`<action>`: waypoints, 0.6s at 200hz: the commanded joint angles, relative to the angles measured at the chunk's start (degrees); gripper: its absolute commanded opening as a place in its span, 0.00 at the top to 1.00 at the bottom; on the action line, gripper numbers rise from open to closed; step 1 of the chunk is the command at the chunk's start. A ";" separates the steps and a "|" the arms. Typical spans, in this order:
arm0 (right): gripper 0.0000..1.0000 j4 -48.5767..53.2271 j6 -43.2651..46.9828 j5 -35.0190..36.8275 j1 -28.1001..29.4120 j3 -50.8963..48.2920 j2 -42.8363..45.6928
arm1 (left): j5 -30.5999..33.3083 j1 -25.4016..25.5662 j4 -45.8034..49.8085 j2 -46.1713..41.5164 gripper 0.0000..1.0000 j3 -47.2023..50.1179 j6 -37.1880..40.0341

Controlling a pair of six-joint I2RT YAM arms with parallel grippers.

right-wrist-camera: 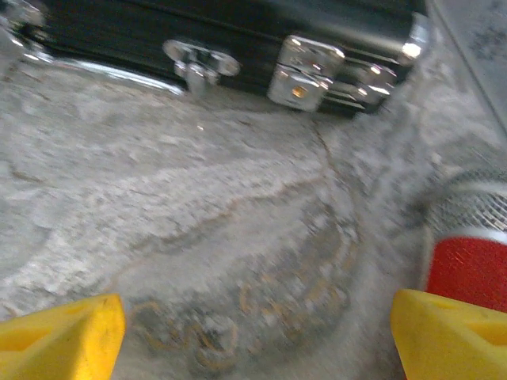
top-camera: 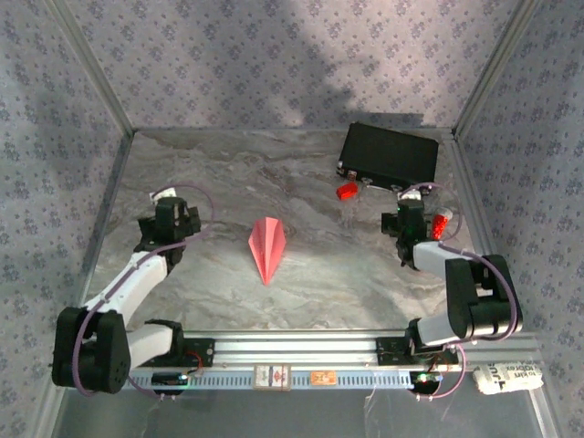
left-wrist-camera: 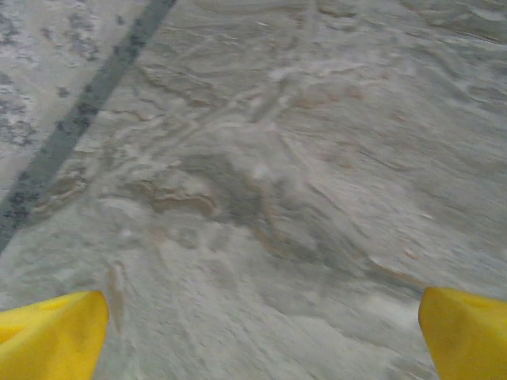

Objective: Fold a paper plane with a square sheet of paper (pick it up from the middle)
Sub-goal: Reset both arms

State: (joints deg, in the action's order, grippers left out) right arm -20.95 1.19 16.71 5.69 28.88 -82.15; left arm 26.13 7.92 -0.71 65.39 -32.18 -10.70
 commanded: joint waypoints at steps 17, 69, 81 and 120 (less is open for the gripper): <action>0.12 -19.53 2.91 -12.73 -4.82 -5.37 -0.88 | -5.73 -2.62 -17.77 5.41 0.00 5.34 8.56; 0.01 -24.58 0.22 -13.68 -7.47 -6.36 -5.01 | -11.38 -5.07 -35.64 13.21 0.00 8.07 8.73; 0.01 -23.81 0.35 -13.01 -7.08 -6.13 -4.83 | -13.65 -6.54 -37.11 14.27 0.00 7.69 8.34; 0.01 -24.21 0.36 -13.04 -7.05 -6.29 -4.79 | -23.56 -9.36 -53.61 22.88 0.00 11.75 8.50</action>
State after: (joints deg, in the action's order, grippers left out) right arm -43.68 2.39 3.79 -1.15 21.67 -87.05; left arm 10.17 -0.60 -41.69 84.64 -23.42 -3.01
